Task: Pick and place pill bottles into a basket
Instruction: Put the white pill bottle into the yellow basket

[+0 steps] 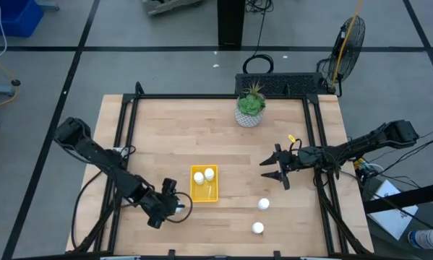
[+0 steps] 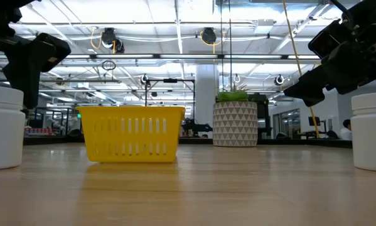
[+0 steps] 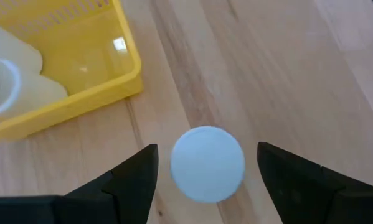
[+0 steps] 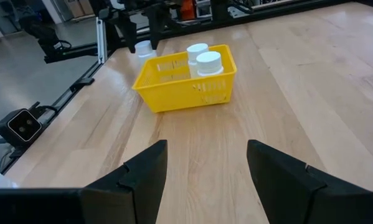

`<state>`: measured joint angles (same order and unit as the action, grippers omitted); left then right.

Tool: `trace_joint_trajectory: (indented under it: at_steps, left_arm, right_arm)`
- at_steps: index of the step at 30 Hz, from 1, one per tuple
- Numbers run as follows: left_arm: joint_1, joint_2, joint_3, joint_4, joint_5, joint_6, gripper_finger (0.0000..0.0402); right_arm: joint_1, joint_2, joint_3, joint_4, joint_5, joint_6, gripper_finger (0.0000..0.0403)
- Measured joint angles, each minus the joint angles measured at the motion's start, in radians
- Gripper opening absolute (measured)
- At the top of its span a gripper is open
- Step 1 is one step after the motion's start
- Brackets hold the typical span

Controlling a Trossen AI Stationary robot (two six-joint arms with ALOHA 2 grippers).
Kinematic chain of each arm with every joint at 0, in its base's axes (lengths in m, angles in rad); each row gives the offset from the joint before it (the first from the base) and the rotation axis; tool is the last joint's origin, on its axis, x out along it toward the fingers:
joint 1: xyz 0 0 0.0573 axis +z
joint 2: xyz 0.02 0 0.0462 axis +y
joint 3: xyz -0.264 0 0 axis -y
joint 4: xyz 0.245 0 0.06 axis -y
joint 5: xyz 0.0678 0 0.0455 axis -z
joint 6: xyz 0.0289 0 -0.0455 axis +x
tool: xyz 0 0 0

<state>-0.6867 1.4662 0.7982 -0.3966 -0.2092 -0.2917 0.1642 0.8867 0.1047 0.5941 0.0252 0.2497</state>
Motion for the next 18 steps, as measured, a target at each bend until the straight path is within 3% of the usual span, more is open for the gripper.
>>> trace_joint_trajectory:
  at_steps: [8, 18]
  left_arm:
    - [0.011, -0.001, 0.0, -0.006, 0.022, -0.003, 0.027]
    - [0.015, -0.001, 0.0, -0.002, 0.05, -0.002, 0.0177]
  right_arm:
    - [0.0, 0.0, 0.0, 0.0, 0.0, 0.0, 0.0212]
    - [0.0, 0.0, 0.0, 0.0, 0.0, -0.003, 0.0212]
